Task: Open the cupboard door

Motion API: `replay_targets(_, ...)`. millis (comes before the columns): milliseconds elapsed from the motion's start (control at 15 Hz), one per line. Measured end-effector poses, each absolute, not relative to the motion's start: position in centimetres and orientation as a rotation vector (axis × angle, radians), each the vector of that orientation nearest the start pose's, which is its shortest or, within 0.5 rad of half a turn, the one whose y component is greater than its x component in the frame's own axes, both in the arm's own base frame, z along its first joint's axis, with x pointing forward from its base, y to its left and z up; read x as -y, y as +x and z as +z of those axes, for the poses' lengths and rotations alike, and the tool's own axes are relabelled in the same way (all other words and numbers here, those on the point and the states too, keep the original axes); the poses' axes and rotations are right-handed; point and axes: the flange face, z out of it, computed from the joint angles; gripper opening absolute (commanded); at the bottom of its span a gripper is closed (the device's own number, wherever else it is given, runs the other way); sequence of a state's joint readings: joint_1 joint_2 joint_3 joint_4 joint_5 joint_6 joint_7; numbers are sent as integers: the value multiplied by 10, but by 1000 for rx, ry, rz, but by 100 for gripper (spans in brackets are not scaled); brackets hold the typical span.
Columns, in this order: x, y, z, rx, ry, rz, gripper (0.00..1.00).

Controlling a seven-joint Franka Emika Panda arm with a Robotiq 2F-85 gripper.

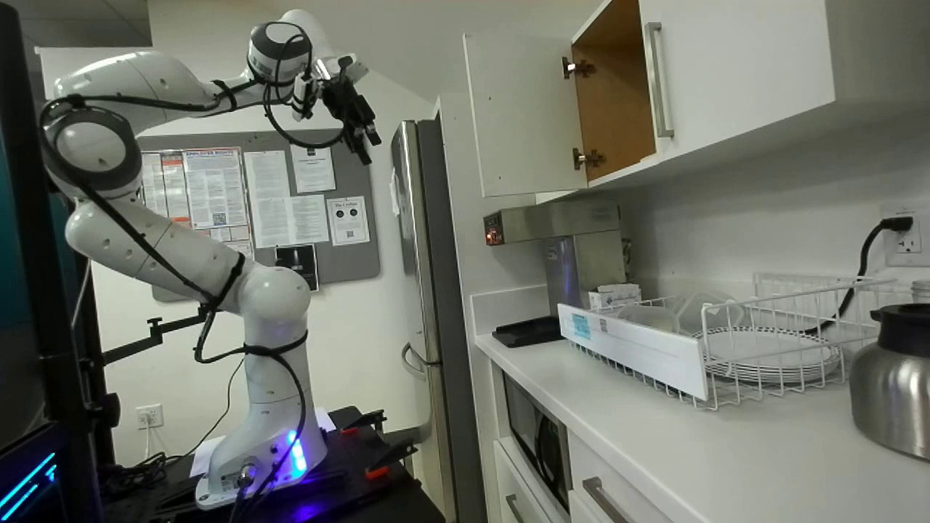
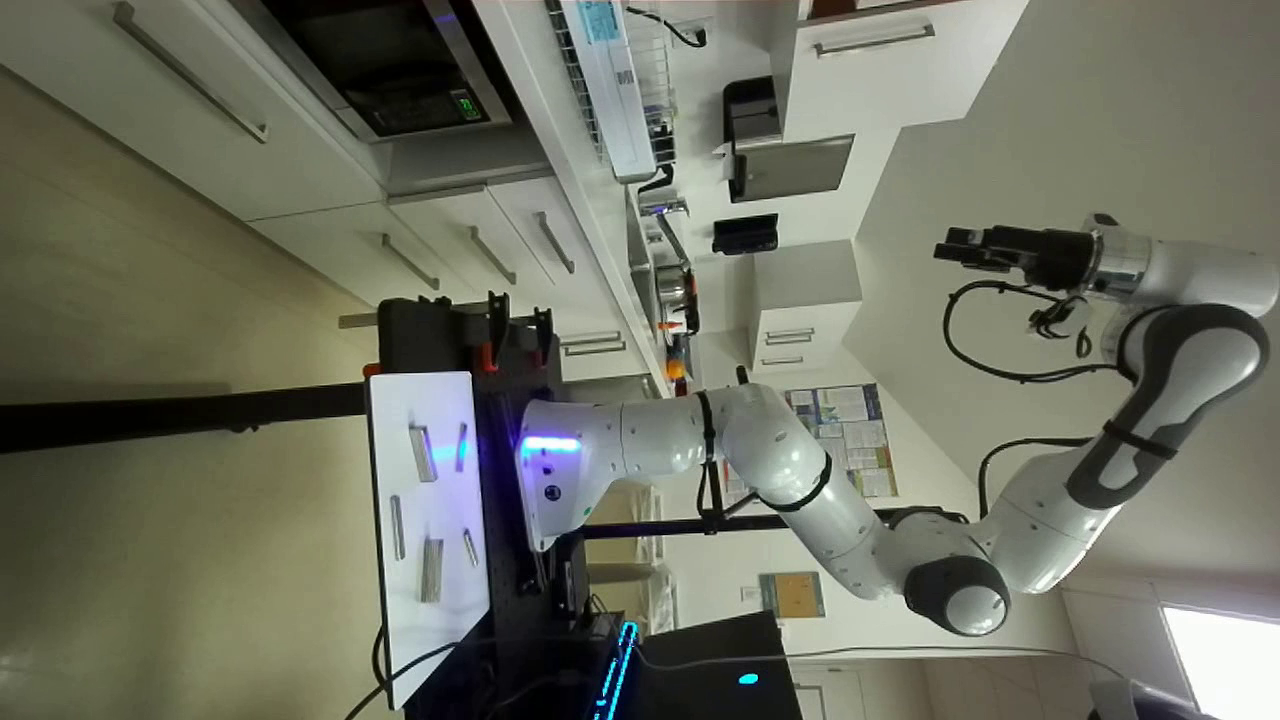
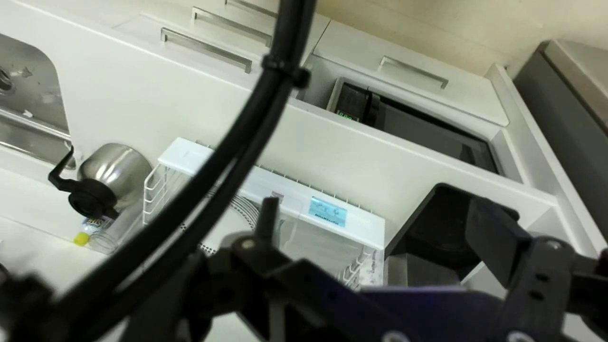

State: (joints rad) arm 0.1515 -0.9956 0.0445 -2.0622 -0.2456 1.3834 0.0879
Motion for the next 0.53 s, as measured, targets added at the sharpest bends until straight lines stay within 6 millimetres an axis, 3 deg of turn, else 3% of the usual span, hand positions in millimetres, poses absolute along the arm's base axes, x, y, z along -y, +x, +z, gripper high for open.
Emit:
replay_targets(267, 25, 214, 722, -63, -3188, -818, 100)
replay_targets(533, 48, 240, 669, -65, -3033, -1021, 100)
